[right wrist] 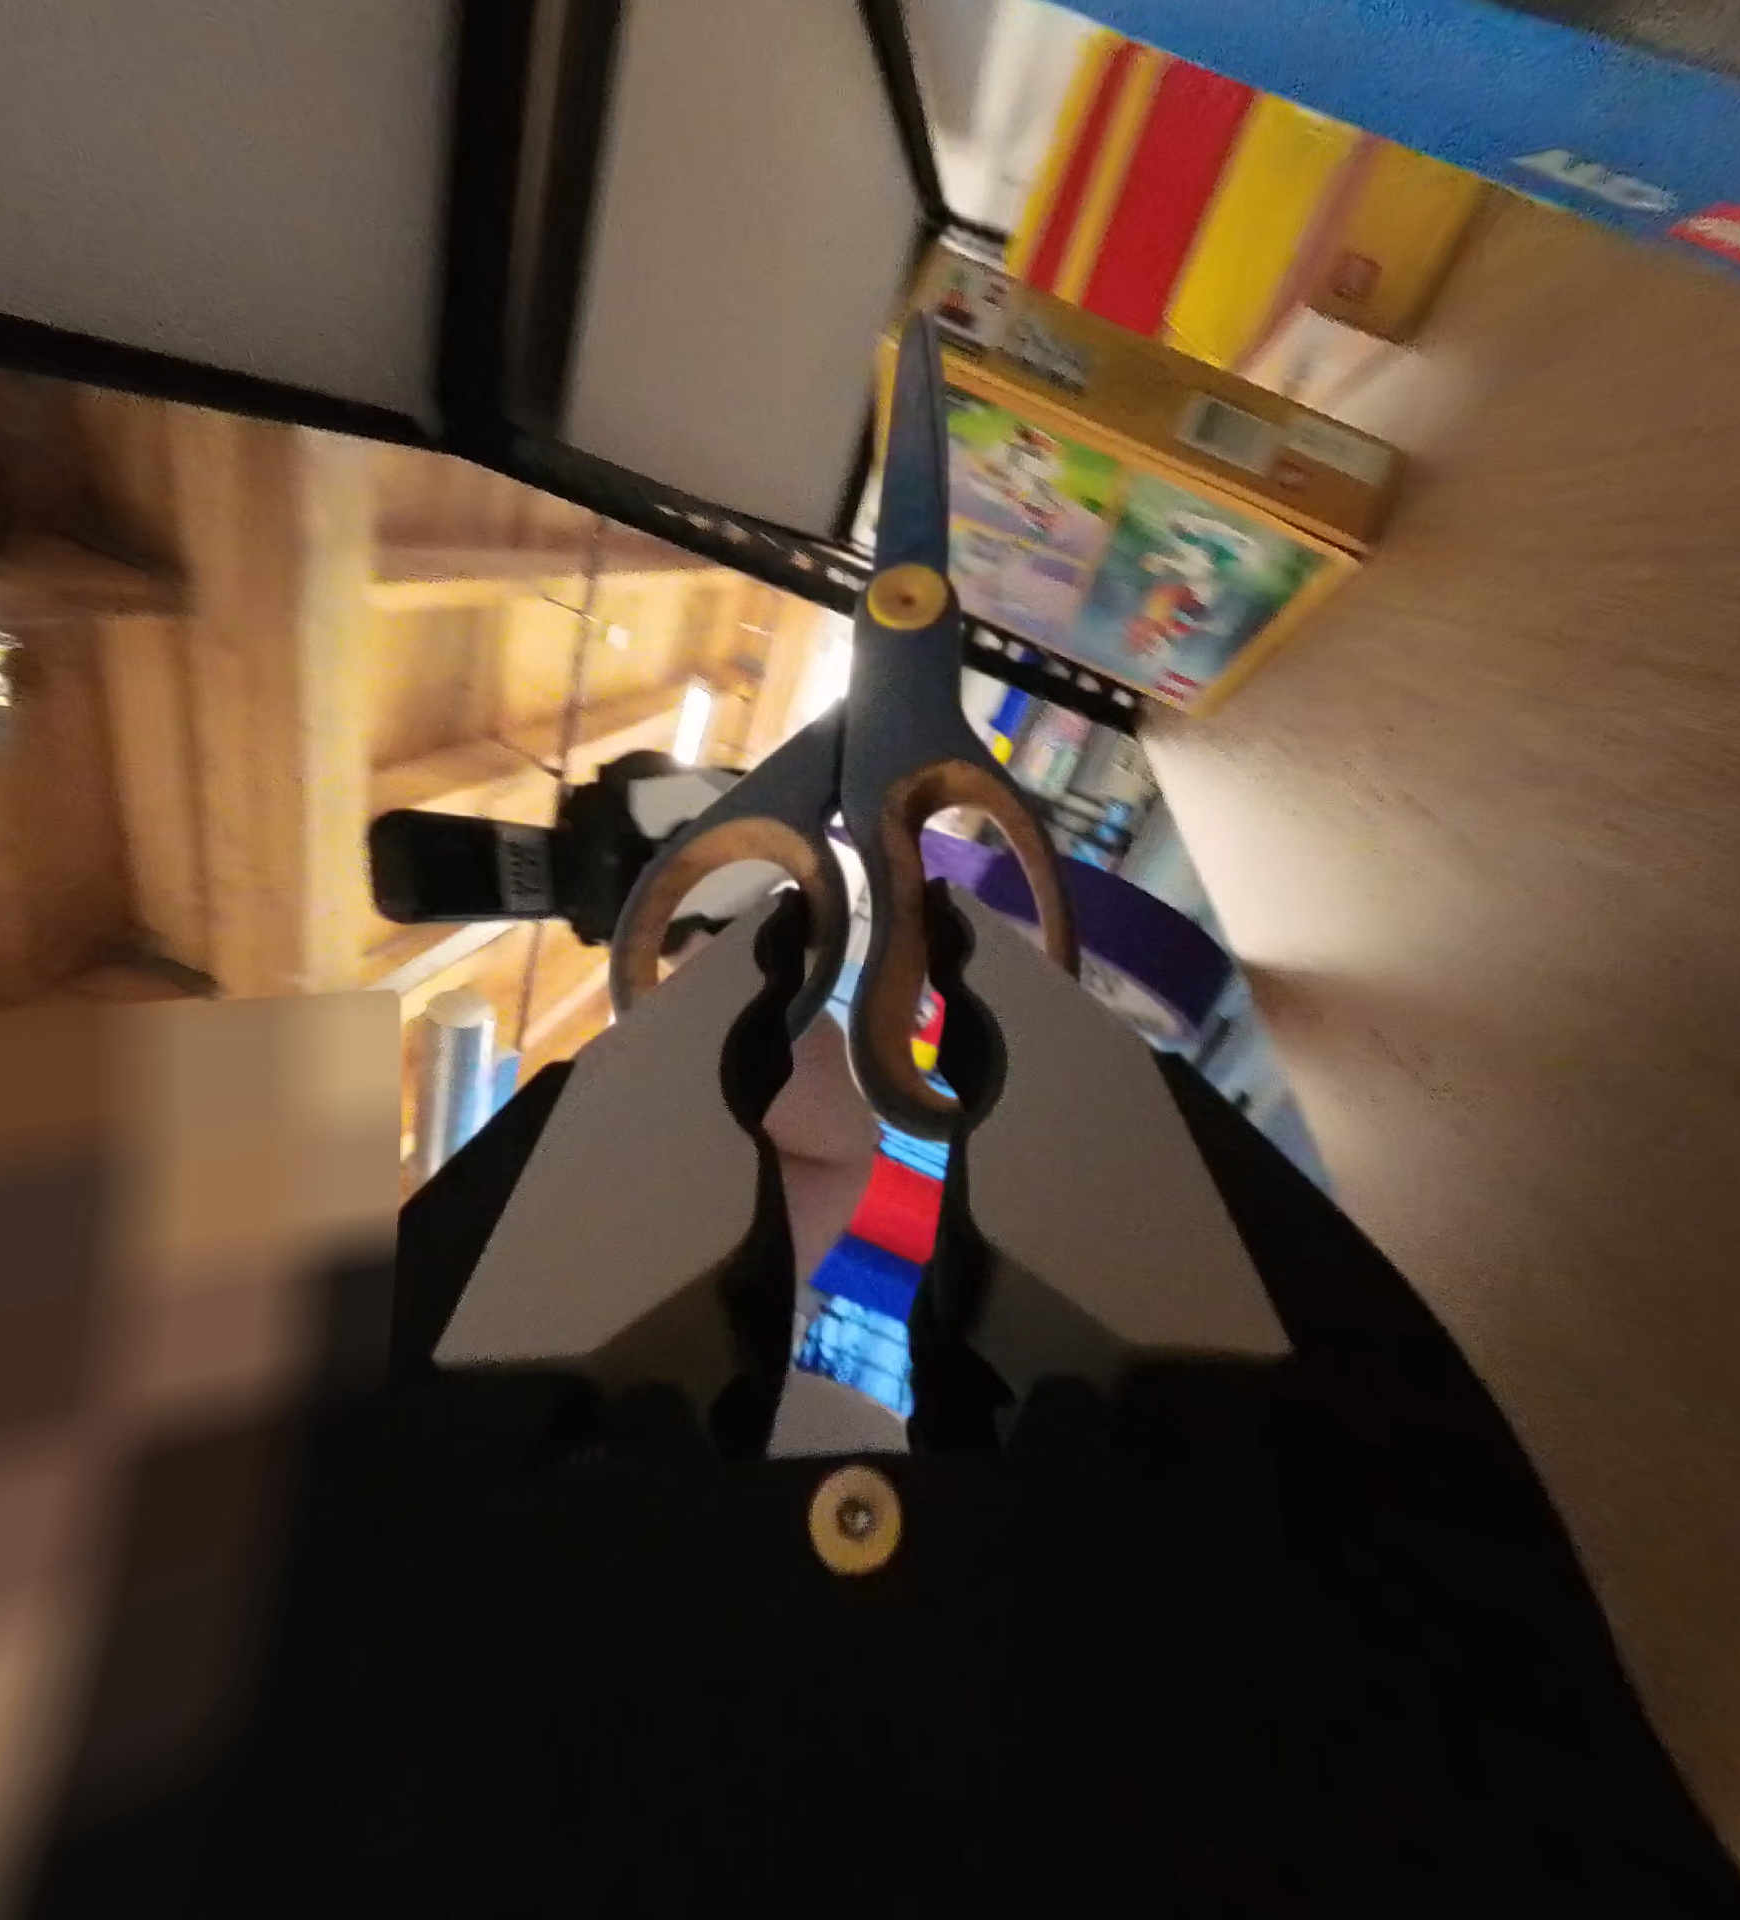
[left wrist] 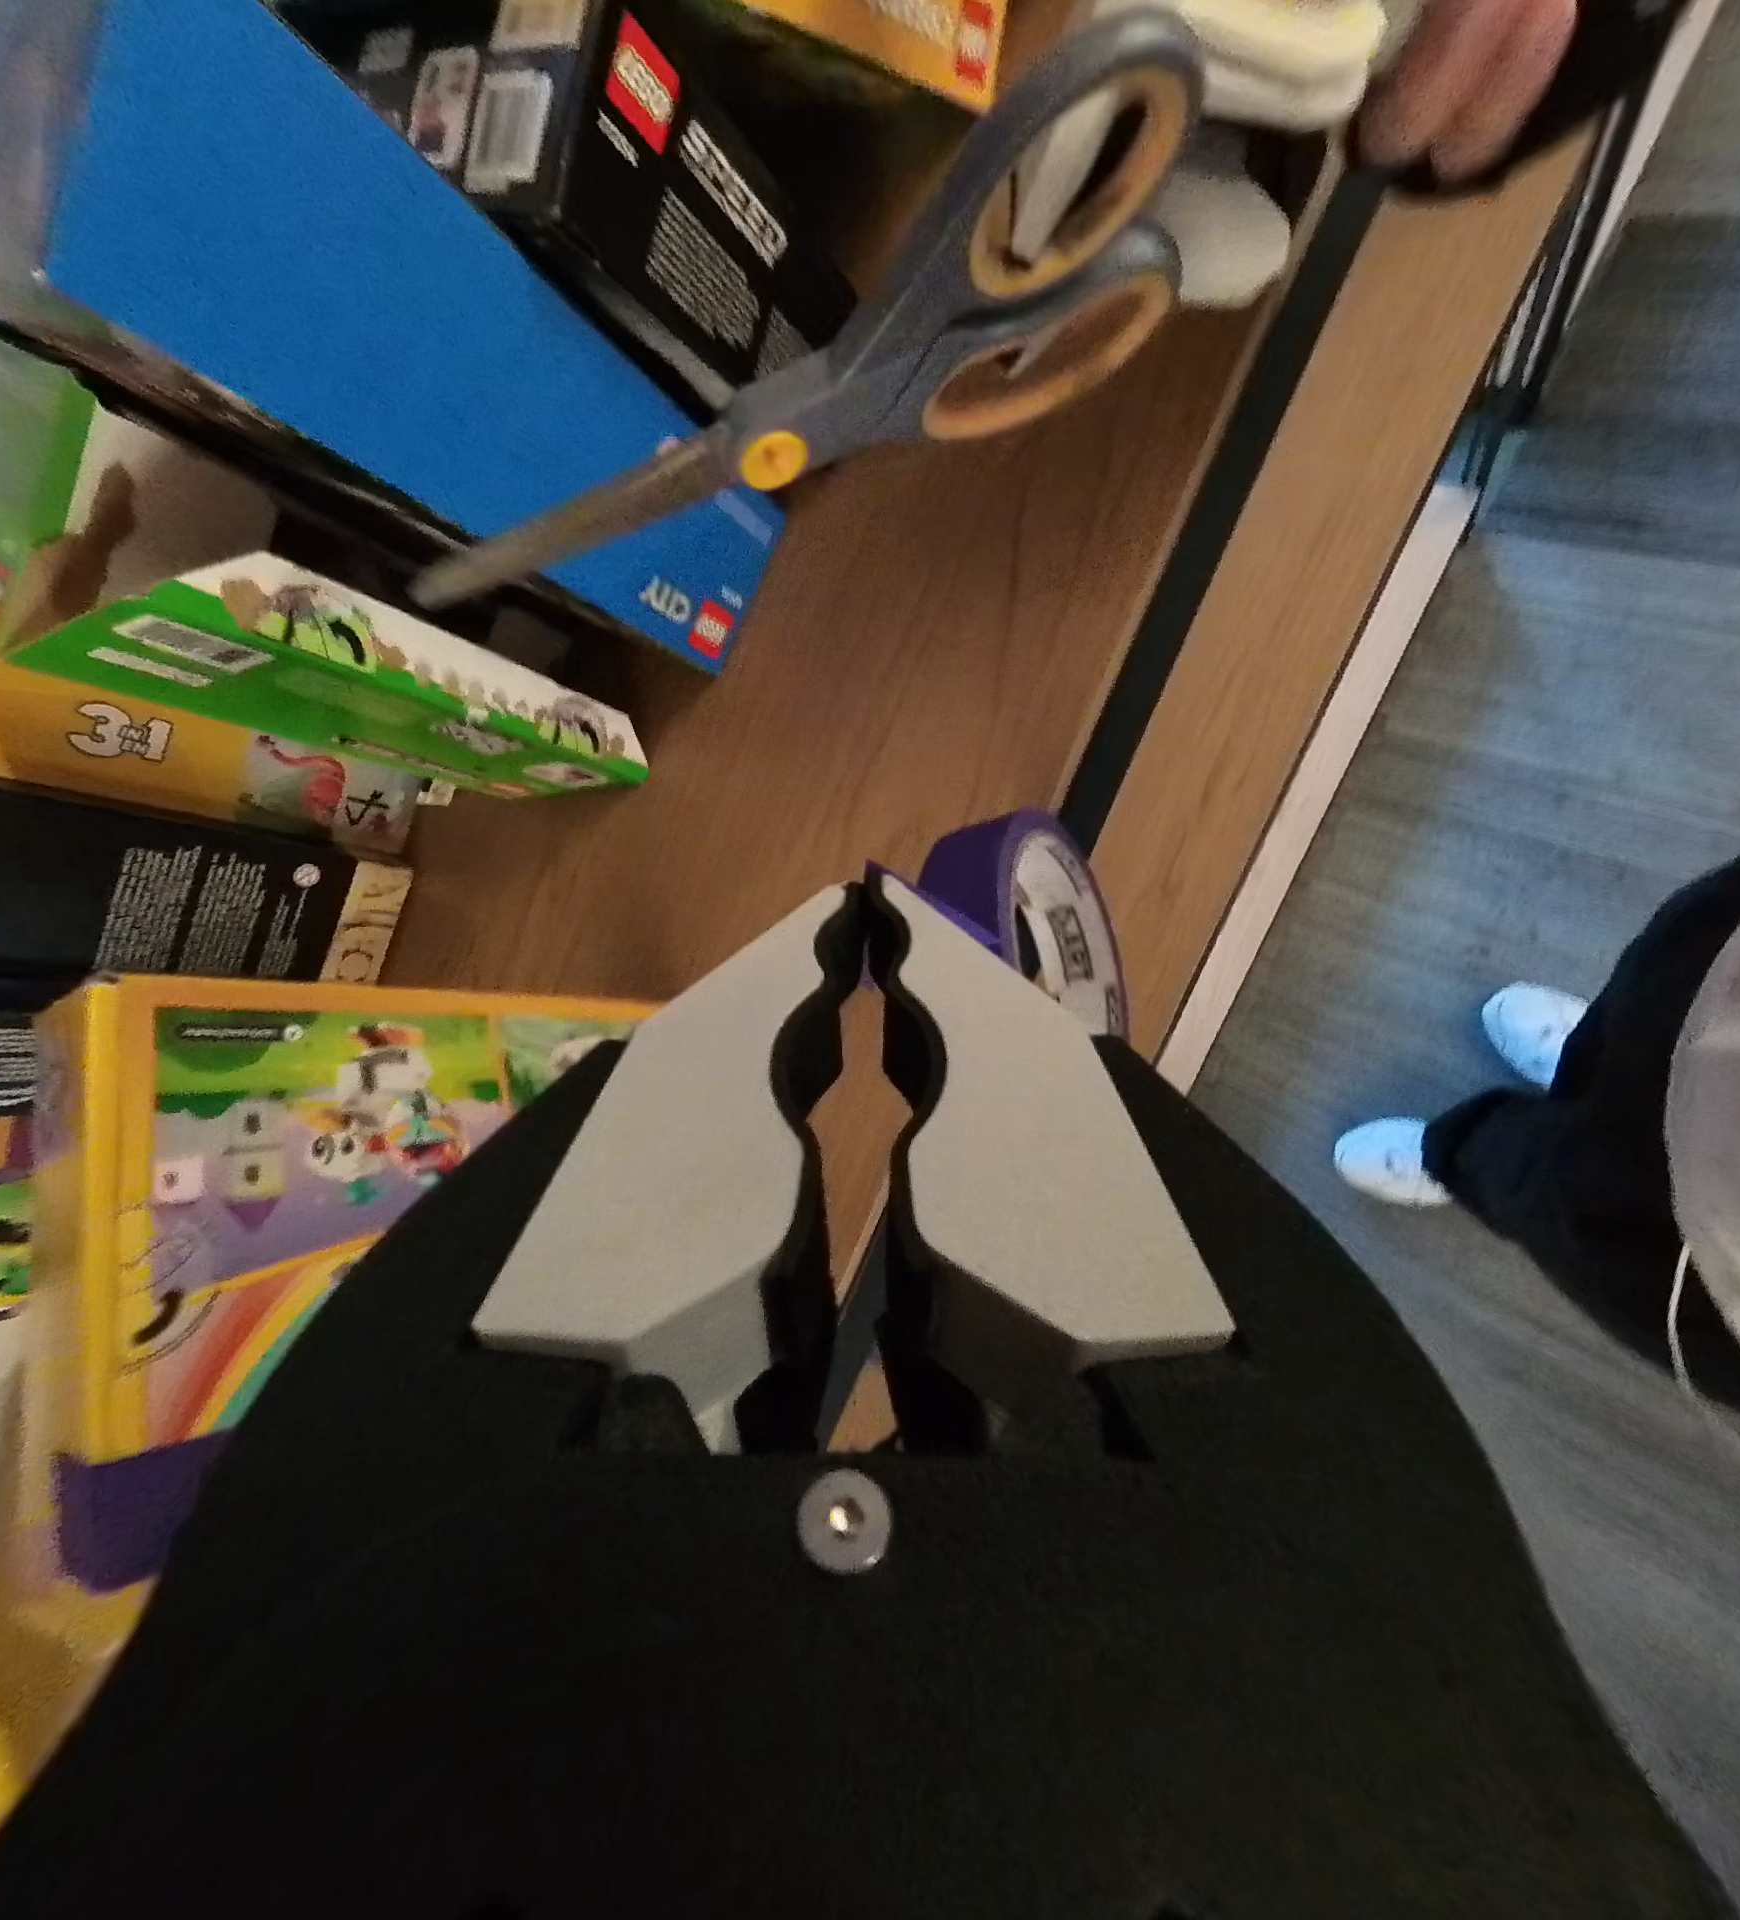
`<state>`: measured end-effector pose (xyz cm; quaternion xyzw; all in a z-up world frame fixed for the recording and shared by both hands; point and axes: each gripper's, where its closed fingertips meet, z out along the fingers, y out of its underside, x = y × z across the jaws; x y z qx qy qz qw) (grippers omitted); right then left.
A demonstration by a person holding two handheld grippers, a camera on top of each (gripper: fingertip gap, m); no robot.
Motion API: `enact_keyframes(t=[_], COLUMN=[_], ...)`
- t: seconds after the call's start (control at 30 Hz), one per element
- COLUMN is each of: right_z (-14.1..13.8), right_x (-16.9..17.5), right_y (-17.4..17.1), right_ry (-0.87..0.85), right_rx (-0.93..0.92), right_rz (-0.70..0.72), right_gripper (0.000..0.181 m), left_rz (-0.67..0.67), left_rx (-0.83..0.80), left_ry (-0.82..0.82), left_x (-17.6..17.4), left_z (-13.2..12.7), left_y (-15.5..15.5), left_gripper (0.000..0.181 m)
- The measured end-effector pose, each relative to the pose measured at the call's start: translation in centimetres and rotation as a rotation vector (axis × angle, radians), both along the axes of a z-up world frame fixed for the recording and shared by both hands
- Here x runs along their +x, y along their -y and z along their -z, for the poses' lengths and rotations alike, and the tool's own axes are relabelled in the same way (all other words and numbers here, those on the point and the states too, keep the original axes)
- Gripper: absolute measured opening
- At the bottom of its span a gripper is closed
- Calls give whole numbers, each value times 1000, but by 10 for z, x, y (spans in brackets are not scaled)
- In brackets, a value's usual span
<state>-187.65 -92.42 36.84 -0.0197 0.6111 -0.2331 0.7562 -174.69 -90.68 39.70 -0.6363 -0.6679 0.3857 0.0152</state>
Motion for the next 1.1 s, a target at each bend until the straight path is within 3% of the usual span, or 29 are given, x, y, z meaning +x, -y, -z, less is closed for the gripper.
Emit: enact_keyframes(t=[0.1, 0.27, 0.43, 0.63, 0.87, 1.1], right_z=[-20, -38, -55, -67, -61, -53], right_x=[9, 37, 57, 58, 68, 68], right_y=[3, -1, -3, 2, 13, 18], right_ry=[91, 150, 126, -11, -311, -201], right_rx=[-53, -131, -241, -422, -630, -566], right_rz=[66, 55, 63, 209, 303, 192], right_gripper=[21, 21, 21, 21, 22, 22], left_rz=[-31, -34, -65, -120, -181, -231], left_rx=[10, 21, -5, -31, -52, -144], left_ry=[-126, -261, -215, -181, -113, 7], left_x=[-19, -46, -58, -59, -58, -59], left_z=[-6, -27, -31, -30, -17, -14], left_y=[7, 13, 26, 37, 48, 58], left_gripper=[0, 0, 0, 0, 0, 0])
